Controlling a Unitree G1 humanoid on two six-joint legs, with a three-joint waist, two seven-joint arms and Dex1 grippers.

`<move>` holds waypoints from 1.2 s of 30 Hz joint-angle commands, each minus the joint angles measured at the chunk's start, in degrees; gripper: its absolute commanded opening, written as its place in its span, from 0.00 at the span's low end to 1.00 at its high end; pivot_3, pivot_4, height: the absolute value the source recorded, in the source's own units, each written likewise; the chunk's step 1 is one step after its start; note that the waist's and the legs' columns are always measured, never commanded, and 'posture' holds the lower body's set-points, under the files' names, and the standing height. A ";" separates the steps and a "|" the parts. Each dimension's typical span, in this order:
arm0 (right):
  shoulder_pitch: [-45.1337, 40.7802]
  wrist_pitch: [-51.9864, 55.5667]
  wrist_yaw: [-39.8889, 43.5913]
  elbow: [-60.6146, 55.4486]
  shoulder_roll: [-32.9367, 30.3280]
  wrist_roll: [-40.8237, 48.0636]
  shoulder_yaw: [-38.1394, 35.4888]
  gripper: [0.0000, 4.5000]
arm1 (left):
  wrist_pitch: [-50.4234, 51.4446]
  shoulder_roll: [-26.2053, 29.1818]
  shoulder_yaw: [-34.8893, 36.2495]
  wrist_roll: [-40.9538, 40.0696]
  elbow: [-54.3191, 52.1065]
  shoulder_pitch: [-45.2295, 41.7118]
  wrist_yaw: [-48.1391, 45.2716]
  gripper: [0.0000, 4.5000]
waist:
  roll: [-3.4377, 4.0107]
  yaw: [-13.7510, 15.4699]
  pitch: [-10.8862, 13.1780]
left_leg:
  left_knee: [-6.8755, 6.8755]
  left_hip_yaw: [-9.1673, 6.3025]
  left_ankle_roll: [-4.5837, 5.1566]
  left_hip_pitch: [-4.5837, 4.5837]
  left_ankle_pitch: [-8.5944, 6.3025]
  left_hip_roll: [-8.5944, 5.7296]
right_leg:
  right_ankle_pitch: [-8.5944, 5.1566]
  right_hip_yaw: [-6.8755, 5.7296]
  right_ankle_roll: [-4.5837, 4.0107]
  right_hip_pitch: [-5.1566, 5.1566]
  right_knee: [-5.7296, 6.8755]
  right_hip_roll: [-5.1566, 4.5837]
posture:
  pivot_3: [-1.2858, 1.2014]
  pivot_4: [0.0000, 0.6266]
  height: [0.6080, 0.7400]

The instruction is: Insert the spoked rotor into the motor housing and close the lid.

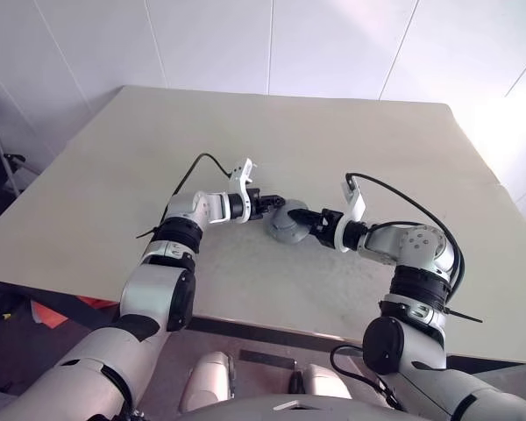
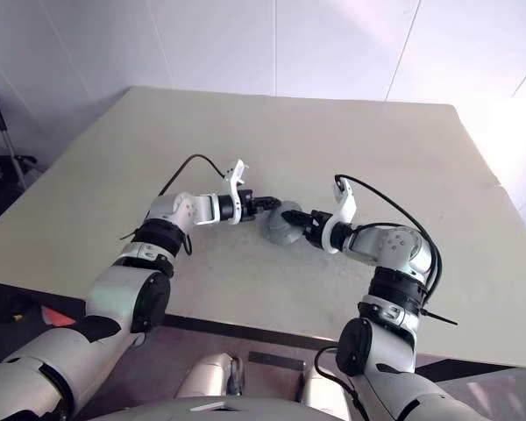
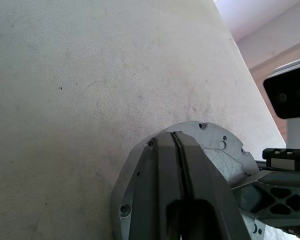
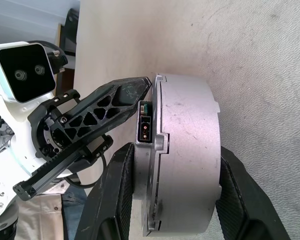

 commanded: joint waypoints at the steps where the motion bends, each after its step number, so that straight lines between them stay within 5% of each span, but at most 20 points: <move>1: -2.64 -0.34 -0.18 1.01 0.48 1.83 0.59 0.47 | -0.75 -0.26 0.57 -0.09 0.53 0.11 0.54 0.00 | 0.00 -0.01 0.00 | 0.00 0.00 0.00 0.00 0.00 0.00 | 0.00 0.00 0.00 0.00 0.00 0.00 | 0.52 0.00 1.00; 11: -10.15 -6.90 -5.58 8.14 0.30 3.65 -9.58 0.47 | -5.37 3.92 13.61 -7.35 -1.53 1.93 5.01 0.00 | 0.04 0.03 0.07 | 0.00 0.03 -0.02 -0.45 0.02 0.00 | 0.01 -0.03 -0.05 -0.47 0.09 0.00 | 0.52 0.00 1.00; 20: -16.62 -10.90 -8.70 14.70 0.58 7.02 -13.23 0.47 | 2.01 5.79 19.75 -15.79 -11.14 8.38 6.47 0.00 | 0.04 0.37 0.08 | 0.31 0.00 0.35 -1.61 0.04 0.00 | 0.04 -0.14 -0.08 -1.51 0.40 -0.01 | 0.52 0.00 1.00; 24: -21.21 -12.20 -10.79 15.91 2.50 10.84 -14.85 0.47 | 7.39 3.70 21.22 -21.21 -17.93 11.86 7.25 0.20 | 0.05 0.37 0.09 | 0.70 0.02 0.53 -1.88 -0.08 0.01 | 0.03 -0.14 -0.10 -1.78 0.71 -0.07 | 0.52 0.00 1.00; 34: -24.90 -13.15 -13.38 16.80 3.38 16.09 -12.50 0.47 | 18.77 2.12 24.71 -32.14 -24.22 15.16 10.79 0.99 | 0.03 0.50 0.10 | 0.83 0.03 0.21 -1.80 -0.03 0.04 | 0.03 -0.13 -0.11 -1.67 0.84 -0.07 | 0.52 0.00 1.00; 36: -24.65 -12.93 -13.45 16.89 3.29 16.27 -11.72 0.47 | 21.15 2.00 26.25 -35.34 -23.93 14.77 10.76 0.99 | 0.03 0.55 0.10 | 0.83 0.02 0.19 -1.80 -0.02 0.04 | 0.03 -0.13 -0.11 -1.67 0.85 -0.07 | 0.52 0.00 1.00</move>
